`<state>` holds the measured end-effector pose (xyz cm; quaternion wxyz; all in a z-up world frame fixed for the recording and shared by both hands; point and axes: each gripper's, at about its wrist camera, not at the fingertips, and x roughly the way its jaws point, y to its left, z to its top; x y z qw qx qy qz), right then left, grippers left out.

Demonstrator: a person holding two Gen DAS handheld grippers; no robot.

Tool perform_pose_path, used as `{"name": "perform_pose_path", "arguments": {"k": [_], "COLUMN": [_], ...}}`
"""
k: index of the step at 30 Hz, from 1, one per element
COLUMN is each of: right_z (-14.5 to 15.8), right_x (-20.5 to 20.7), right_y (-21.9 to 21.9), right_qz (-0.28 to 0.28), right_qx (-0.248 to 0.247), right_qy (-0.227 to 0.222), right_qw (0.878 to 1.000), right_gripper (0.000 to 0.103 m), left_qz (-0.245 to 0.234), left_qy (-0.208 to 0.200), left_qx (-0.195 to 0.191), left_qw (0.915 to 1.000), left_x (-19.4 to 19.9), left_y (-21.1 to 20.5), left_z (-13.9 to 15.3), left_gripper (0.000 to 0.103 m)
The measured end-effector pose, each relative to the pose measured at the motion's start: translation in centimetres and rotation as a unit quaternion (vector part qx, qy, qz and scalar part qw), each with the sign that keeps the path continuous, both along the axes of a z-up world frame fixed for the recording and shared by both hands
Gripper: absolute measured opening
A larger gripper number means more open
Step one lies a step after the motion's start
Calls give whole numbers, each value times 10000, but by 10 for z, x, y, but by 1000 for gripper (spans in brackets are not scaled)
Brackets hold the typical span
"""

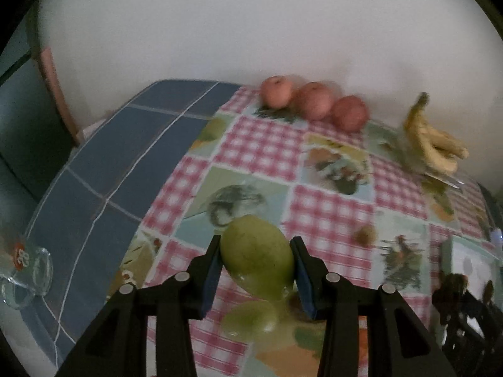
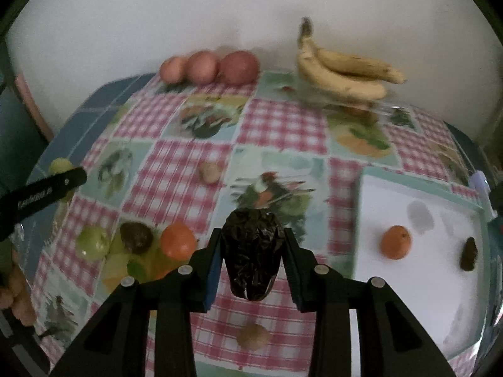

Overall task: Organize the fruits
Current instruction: 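Carry the dark avocado into the white tray and open the right tool while the left releases the pear there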

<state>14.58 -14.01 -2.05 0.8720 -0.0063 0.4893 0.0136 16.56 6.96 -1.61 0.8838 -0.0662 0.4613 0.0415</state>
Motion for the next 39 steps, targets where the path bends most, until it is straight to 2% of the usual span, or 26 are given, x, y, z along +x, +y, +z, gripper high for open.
{"name": "perform_pose_path", "arguments": {"k": [5, 10, 15, 21, 25, 30, 32, 39], "right_z": [16, 26, 30, 27, 23, 15, 14, 1], "right_x": [-5, -14, -27, -43, -59, -76, -81, -84], "right_y": [-37, -84, -135, -193, -235, -267, -275, -284], "right_qz": [-487, -1052, -1674, -2301, -2741, -3120, -3193, -3242], "right_qx": [91, 115, 84, -43, 132, 232, 235, 224], "right_qy": [-64, -138, -124, 8, 125, 264, 304, 507], "right_qw": [9988, 9943, 9858, 9732, 9615, 9494, 9469, 9444], "right_gripper": [38, 38, 38, 38, 38, 38, 38, 38], "left_qz": [-466, -955, -1483, -2047, -2479, -3107, -3330, -3682], "left_qy": [-19, 10, 35, 115, 147, 201, 206, 360], "left_qx": [118, -19, 199, 149, 9, -121, -139, 82], "left_qw": [9988, 9954, 9887, 9786, 9687, 9502, 9426, 9290], "left_x": [-4, -10, -20, -35, -47, -68, -74, -84], "left_y": [-40, -83, -130, -177, -212, -259, -277, -316], "left_z": [10, 16, 18, 17, 16, 12, 9, -20], "left_gripper": [45, 45, 45, 45, 45, 45, 45, 45]}}
